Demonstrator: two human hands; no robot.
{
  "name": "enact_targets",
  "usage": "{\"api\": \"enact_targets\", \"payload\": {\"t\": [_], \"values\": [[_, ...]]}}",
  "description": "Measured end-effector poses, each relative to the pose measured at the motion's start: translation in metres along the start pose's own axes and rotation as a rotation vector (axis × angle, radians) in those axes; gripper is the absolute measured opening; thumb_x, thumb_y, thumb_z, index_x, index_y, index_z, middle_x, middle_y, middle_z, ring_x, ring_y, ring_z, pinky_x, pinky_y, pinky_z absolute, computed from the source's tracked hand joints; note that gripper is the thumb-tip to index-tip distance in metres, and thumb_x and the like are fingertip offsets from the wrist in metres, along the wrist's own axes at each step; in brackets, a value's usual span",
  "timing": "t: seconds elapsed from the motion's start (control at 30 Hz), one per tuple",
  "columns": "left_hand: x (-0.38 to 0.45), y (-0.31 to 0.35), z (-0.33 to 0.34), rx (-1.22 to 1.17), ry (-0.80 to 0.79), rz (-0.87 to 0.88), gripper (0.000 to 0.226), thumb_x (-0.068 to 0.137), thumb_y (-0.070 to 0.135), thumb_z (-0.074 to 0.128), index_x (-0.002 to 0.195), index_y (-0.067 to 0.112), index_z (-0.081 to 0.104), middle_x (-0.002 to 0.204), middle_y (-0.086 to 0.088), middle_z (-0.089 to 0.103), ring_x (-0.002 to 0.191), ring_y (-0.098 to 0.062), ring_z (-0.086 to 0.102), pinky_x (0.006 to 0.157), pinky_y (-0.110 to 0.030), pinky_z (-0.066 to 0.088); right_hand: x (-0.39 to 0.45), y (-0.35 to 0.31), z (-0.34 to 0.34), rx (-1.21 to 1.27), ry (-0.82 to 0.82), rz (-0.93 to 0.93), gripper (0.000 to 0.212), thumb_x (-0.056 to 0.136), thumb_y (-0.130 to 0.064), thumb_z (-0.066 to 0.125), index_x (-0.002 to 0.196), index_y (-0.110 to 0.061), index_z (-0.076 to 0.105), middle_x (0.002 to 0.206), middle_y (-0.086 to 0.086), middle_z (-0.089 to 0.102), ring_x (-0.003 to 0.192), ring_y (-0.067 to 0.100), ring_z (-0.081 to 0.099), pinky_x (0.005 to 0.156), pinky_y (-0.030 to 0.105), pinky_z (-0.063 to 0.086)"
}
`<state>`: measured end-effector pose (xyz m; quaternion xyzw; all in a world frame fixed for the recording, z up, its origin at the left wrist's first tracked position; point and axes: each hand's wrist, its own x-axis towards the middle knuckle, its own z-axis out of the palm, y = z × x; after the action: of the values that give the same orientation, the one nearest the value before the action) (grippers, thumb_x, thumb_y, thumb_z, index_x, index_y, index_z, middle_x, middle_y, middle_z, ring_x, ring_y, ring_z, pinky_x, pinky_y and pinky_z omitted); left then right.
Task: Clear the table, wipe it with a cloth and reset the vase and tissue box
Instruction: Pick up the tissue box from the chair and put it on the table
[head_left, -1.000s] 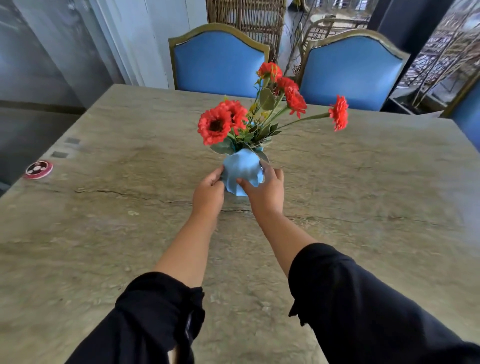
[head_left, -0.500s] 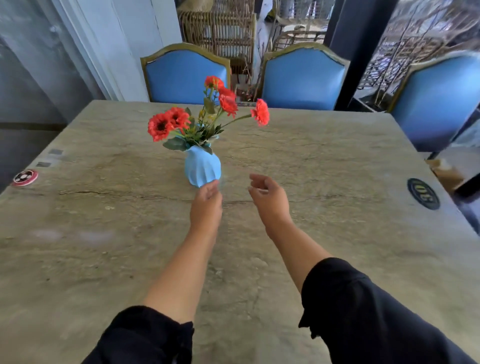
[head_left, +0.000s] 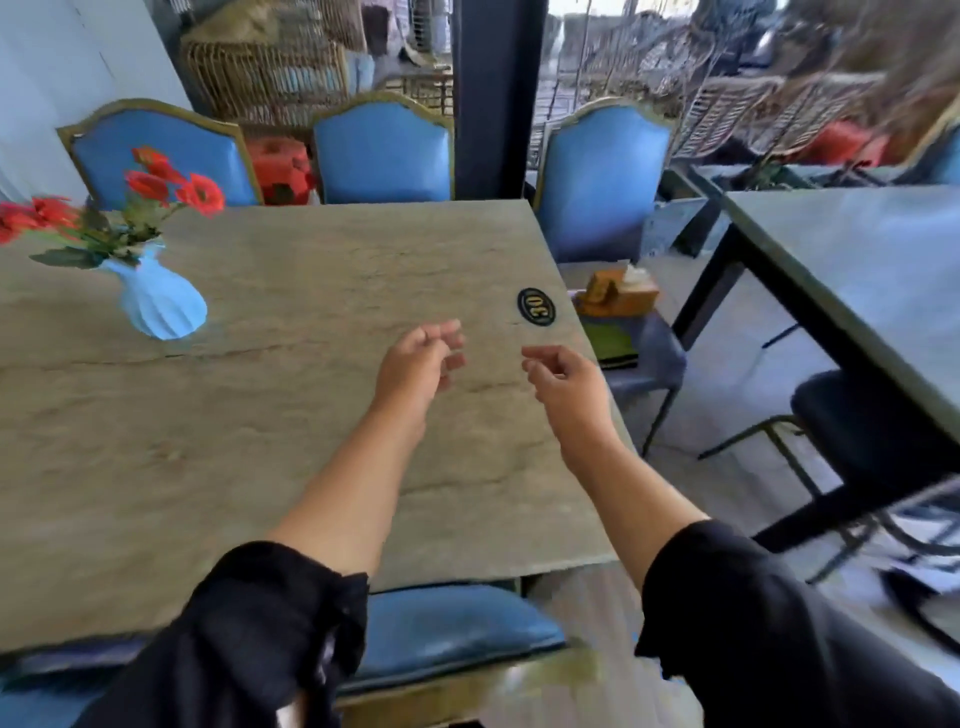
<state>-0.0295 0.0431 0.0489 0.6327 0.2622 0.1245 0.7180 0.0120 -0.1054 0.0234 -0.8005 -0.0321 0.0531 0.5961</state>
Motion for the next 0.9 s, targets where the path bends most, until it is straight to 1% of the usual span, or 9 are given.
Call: {"api": "enact_targets", "payload": {"t": [0.1, 0.17, 0.23, 0.33, 0.5, 0.63, 0.73, 0.8, 0.9], "values": [[-0.032, -0.005, 0.07, -0.051, -0.055, -0.019, 0.031, 0.09, 0.001, 0.041, 0.092, 0.023, 0.063, 0.091, 0.005, 0.067, 0.074, -0.01, 0.063, 0.068, -0.026, 0.045, -0.009, 0.023, -0.082, 0.009, 0.047, 0.025, 0.013, 0.088, -0.021, 0.06, 0.093, -0.029, 0.069, 0.086, -0.008, 0.069, 0.075, 0.007, 0.06, 0.065, 0.024, 0.049], [-0.047, -0.009, 0.111, -0.056, -0.091, -0.027, 0.03, 0.09, 0.004, 0.041, 0.094, 0.024, 0.063, 0.094, 0.004, 0.068, 0.079, -0.012, 0.064, 0.071, -0.026, 0.044, -0.011, 0.035, -0.128, 0.009, 0.087, 0.046, 0.012, 0.088, -0.024, 0.06, 0.094, -0.028, 0.069, 0.085, -0.01, 0.07, 0.076, 0.007, 0.062, 0.068, 0.028, 0.053], [-0.057, -0.014, 0.148, -0.043, -0.124, -0.025, 0.031, 0.09, 0.005, 0.04, 0.093, 0.025, 0.064, 0.096, 0.004, 0.069, 0.084, -0.013, 0.065, 0.072, -0.027, 0.044, -0.009, 0.047, -0.164, 0.008, 0.125, 0.053, 0.011, 0.087, -0.026, 0.061, 0.091, -0.03, 0.069, 0.078, -0.012, 0.068, 0.068, 0.007, 0.06, 0.067, 0.033, 0.053], [-0.063, -0.022, 0.195, -0.02, -0.148, -0.026, 0.031, 0.09, 0.005, 0.039, 0.092, 0.025, 0.063, 0.095, 0.004, 0.069, 0.084, -0.012, 0.065, 0.071, -0.025, 0.043, -0.001, 0.063, -0.203, 0.021, 0.168, 0.056, 0.01, 0.086, -0.027, 0.061, 0.09, -0.031, 0.07, 0.078, -0.011, 0.068, 0.066, 0.006, 0.057, 0.065, 0.031, 0.05], [-0.053, -0.041, 0.26, -0.019, -0.146, -0.059, 0.028, 0.094, 0.008, 0.039, 0.094, 0.025, 0.061, 0.091, 0.006, 0.067, 0.078, -0.008, 0.063, 0.068, -0.022, 0.044, 0.026, 0.092, -0.252, 0.019, 0.17, 0.062, 0.012, 0.088, -0.024, 0.06, 0.096, -0.027, 0.069, 0.08, -0.01, 0.067, 0.069, 0.004, 0.057, 0.068, 0.028, 0.049], [-0.022, -0.057, 0.307, -0.009, -0.155, -0.082, 0.028, 0.095, 0.009, 0.038, 0.096, 0.024, 0.062, 0.097, 0.004, 0.068, 0.081, -0.009, 0.064, 0.071, -0.022, 0.046, 0.071, 0.113, -0.279, 0.012, 0.16, 0.079, 0.012, 0.09, -0.023, 0.059, 0.097, -0.027, 0.068, 0.082, -0.008, 0.068, 0.07, 0.006, 0.058, 0.068, 0.028, 0.049], [0.008, -0.064, 0.34, -0.018, -0.13, -0.1, 0.027, 0.095, 0.01, 0.038, 0.103, 0.021, 0.062, 0.099, 0.002, 0.068, 0.085, -0.01, 0.064, 0.072, -0.022, 0.047, 0.115, 0.126, -0.296, 0.015, 0.14, 0.089, 0.013, 0.09, -0.022, 0.059, 0.098, -0.026, 0.069, 0.084, -0.007, 0.068, 0.072, 0.007, 0.058, 0.07, 0.028, 0.05], [0.03, -0.067, 0.36, -0.024, -0.105, -0.133, 0.027, 0.096, 0.009, 0.039, 0.108, 0.018, 0.062, 0.102, 0.0, 0.068, 0.088, -0.013, 0.064, 0.075, -0.024, 0.048, 0.147, 0.133, -0.305, 0.013, 0.126, 0.102, 0.012, 0.09, -0.02, 0.06, 0.097, -0.026, 0.069, 0.083, -0.007, 0.068, 0.07, 0.007, 0.057, 0.066, 0.025, 0.049], [0.065, -0.068, 0.387, -0.019, -0.062, -0.165, 0.026, 0.097, 0.01, 0.041, 0.109, 0.017, 0.062, 0.107, -0.002, 0.068, 0.096, -0.016, 0.064, 0.087, -0.032, 0.049, 0.195, 0.134, -0.317, -0.019, 0.078, 0.097, 0.012, 0.09, -0.019, 0.06, 0.095, -0.027, 0.068, 0.082, -0.011, 0.067, 0.067, 0.001, 0.055, 0.059, 0.014, 0.043]]}}
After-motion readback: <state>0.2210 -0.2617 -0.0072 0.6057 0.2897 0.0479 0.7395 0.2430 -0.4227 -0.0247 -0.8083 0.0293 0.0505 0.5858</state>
